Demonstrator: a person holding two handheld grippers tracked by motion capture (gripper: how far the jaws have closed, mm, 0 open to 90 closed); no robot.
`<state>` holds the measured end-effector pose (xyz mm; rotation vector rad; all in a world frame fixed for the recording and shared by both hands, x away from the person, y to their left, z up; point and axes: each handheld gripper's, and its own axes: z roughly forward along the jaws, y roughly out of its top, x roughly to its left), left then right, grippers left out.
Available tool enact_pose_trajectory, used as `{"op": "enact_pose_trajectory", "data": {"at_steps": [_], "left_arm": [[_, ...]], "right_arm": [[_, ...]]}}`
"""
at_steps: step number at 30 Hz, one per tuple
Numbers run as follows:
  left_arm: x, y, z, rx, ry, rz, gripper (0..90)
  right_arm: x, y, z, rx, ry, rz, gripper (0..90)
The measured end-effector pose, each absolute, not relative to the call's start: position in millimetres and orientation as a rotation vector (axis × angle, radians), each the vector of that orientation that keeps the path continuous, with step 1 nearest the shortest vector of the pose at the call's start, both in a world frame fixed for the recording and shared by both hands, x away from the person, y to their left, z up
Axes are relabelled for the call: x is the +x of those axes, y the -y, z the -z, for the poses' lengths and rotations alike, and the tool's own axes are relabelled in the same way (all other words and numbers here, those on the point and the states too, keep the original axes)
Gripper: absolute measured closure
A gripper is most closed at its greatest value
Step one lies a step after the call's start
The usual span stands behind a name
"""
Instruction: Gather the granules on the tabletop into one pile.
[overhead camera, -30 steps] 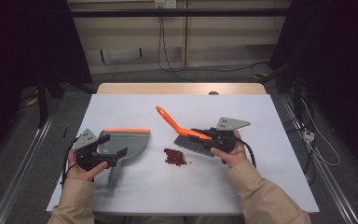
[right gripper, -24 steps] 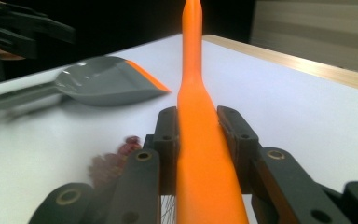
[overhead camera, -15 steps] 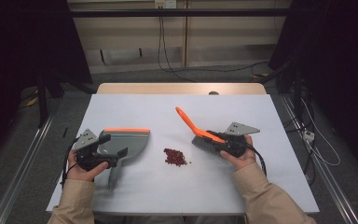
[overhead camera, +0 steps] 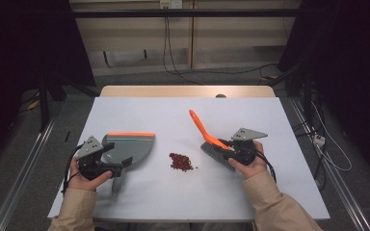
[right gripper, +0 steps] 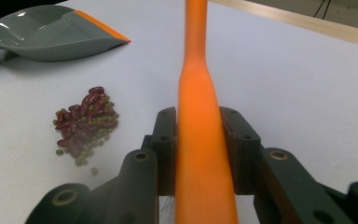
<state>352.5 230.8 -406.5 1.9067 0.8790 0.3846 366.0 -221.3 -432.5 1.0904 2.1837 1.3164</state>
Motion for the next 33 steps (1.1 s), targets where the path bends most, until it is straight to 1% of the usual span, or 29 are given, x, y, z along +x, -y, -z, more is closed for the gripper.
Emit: {"op": "enact_pose_trajectory", "data": {"at_steps": [9,12,19,25,33], "left_arm": [[336.9,-232.2,412.5,2.001,-0.967,-0.360,8.4],[332.3,-233.1,415.3,2.003,-1.002,-0.350,8.5],[326.4,-234.6,421.6,2.024,-1.062,-0.372,10.5],[325.0,-234.3,426.1,2.049,-1.089,-0.387,12.2],[324.0,-240.9,429.5,2.042,-1.121,-0.408,15.8]], "right_arm": [[362.8,220.7,426.2,1.135,-2.181,-1.280,69.2],[362.7,219.6,422.2,1.141,-2.186,-1.287,68.6],[360.8,219.8,418.3,1.126,-2.171,-1.299,68.6],[360.5,218.8,418.6,1.105,-2.177,-1.293,68.9],[359.9,214.4,418.1,1.081,-2.180,-1.297,69.6]]}}
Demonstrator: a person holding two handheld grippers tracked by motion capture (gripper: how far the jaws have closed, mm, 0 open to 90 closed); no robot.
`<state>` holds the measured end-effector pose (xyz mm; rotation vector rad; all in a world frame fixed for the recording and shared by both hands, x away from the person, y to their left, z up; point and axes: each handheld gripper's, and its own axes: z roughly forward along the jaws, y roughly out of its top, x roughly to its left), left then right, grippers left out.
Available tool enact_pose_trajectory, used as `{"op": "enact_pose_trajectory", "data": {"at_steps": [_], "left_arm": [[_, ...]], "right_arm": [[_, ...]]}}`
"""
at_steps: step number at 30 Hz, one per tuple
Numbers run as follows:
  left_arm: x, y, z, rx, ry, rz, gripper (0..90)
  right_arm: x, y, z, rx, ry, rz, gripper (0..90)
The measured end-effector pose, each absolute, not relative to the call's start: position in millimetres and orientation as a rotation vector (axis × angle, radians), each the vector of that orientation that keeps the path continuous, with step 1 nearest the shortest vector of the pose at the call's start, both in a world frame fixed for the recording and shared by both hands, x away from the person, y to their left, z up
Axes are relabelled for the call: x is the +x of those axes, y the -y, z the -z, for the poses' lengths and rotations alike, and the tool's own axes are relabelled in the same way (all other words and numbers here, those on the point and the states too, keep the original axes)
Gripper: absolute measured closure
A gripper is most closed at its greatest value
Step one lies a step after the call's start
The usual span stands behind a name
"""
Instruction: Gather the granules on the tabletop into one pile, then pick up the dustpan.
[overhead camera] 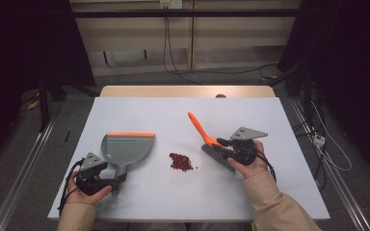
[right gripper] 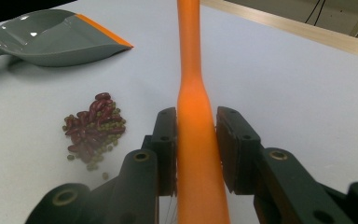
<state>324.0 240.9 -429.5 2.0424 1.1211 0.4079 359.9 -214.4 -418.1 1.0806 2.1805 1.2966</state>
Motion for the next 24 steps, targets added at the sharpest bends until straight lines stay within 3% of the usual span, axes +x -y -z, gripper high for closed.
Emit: {"op": "enact_pose_trajectory", "data": {"at_steps": [12,19,21,24], "left_arm": [[325.7,-243.7,430.8,2.053,-1.167,-0.394,22.0],[338.2,-247.6,433.0,2.078,-1.196,-0.382,42.2],[343.5,-245.4,434.9,2.101,-1.205,-0.364,44.2],[348.6,-241.6,436.5,2.129,-1.193,-0.351,56.6]], "right_arm": [[361.0,214.7,418.3,1.072,-2.179,-1.303,69.6],[360.6,215.4,418.8,1.072,-2.176,-1.303,69.6],[360.2,214.9,419.0,1.070,-2.175,-1.300,69.6],[360.0,214.7,418.9,1.065,-2.177,-1.301,69.6]]}}
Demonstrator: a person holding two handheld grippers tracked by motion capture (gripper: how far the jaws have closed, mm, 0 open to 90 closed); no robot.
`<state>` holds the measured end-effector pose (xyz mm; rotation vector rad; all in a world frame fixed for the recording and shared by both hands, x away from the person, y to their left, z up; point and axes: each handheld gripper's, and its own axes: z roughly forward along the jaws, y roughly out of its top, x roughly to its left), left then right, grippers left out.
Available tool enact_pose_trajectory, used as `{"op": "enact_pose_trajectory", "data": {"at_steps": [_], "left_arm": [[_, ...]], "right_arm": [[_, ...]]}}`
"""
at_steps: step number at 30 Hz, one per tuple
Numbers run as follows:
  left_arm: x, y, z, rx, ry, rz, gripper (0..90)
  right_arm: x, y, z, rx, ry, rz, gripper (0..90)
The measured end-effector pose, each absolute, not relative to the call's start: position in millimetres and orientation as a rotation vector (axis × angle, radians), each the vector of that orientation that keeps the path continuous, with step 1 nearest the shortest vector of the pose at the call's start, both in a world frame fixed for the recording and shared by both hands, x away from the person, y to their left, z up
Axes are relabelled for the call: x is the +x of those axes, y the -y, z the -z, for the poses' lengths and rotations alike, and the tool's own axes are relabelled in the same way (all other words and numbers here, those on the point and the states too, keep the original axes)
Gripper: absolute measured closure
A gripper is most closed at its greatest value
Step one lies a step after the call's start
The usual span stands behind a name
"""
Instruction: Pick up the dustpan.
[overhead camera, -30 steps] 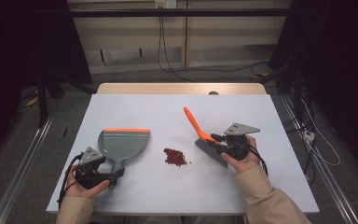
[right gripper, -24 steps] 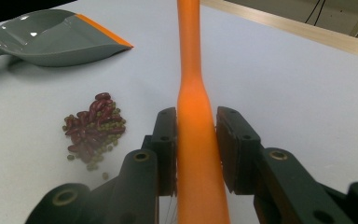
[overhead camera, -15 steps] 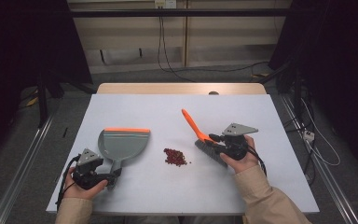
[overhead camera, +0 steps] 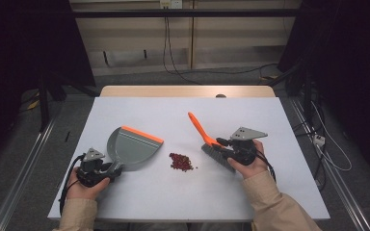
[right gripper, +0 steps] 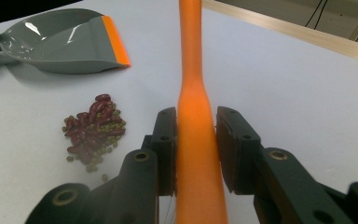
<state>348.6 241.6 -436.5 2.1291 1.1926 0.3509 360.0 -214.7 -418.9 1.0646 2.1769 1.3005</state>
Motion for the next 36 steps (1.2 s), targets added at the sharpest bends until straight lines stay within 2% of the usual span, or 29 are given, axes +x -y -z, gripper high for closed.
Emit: {"op": "enact_pose_trajectory", "data": {"at_steps": [1,2,9,25,36], "left_arm": [[350.2,-241.0,436.4,2.142,-1.187,-0.335,57.0],[351.2,-239.9,436.3,2.156,-1.193,-0.333,61.5],[355.6,-239.2,437.2,2.227,-1.170,-0.348,62.2],[349.1,-248.3,415.5,2.168,-1.054,-0.326,62.8],[352.5,-250.3,433.2,2.245,-1.040,-0.281,62.0]], "right_arm": [[360.1,214.7,419.3,1.067,-2.179,-1.298,69.6],[360.1,214.6,419.6,1.067,-2.181,-1.293,69.6],[359.7,214.5,419.9,1.063,-2.182,-1.291,70.2],[360.4,214.8,420.4,1.068,-2.173,-1.298,70.6],[360.7,214.8,420.8,1.067,-2.173,-1.302,70.6]]}}
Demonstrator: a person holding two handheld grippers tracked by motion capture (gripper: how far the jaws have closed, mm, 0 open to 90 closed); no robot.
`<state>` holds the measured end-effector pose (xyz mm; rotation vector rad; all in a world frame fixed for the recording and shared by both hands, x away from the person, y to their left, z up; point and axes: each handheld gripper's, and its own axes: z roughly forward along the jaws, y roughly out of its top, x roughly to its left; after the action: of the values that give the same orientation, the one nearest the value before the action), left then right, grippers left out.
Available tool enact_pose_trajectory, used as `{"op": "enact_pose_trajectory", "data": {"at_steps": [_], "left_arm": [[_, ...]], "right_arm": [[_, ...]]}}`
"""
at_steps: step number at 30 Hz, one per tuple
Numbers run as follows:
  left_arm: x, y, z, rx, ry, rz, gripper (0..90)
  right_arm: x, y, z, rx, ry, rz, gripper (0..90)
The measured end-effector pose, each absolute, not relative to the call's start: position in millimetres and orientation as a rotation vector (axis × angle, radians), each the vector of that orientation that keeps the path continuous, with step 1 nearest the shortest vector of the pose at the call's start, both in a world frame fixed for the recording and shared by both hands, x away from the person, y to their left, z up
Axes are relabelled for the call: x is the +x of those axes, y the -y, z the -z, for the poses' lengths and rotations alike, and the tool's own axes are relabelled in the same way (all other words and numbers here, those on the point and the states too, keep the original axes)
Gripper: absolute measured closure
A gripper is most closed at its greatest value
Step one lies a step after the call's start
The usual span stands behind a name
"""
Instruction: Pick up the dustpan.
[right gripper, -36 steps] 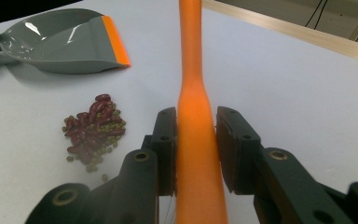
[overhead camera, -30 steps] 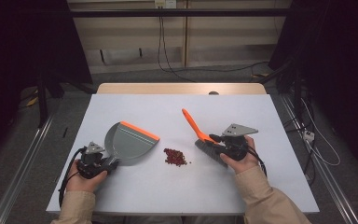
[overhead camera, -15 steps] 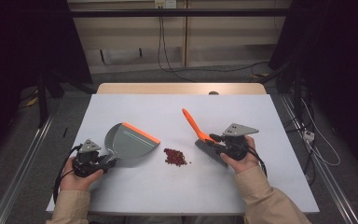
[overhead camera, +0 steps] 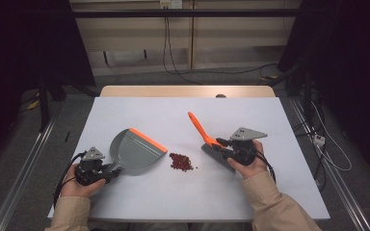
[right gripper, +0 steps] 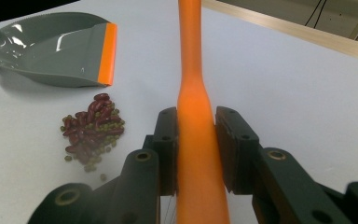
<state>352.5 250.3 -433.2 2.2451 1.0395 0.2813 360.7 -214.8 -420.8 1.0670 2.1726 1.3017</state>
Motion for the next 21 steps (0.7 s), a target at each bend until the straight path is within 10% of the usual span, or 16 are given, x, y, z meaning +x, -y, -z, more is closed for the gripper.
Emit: {"op": "enact_pose_trajectory", "data": {"at_steps": [8,10,21], "left_arm": [[360.8,-240.4,435.8,2.290,-1.035,-0.339,49.0],[362.6,-238.5,434.8,2.303,-1.014,-0.327,62.4],[357.1,-245.6,423.1,2.271,-0.959,-0.302,63.4]], "right_arm": [[360.9,214.9,421.0,1.066,-2.174,-1.302,70.5],[360.8,215.1,420.9,1.065,-2.174,-1.302,70.5],[361.2,215.9,421.9,1.080,-2.161,-1.310,70.8]]}}
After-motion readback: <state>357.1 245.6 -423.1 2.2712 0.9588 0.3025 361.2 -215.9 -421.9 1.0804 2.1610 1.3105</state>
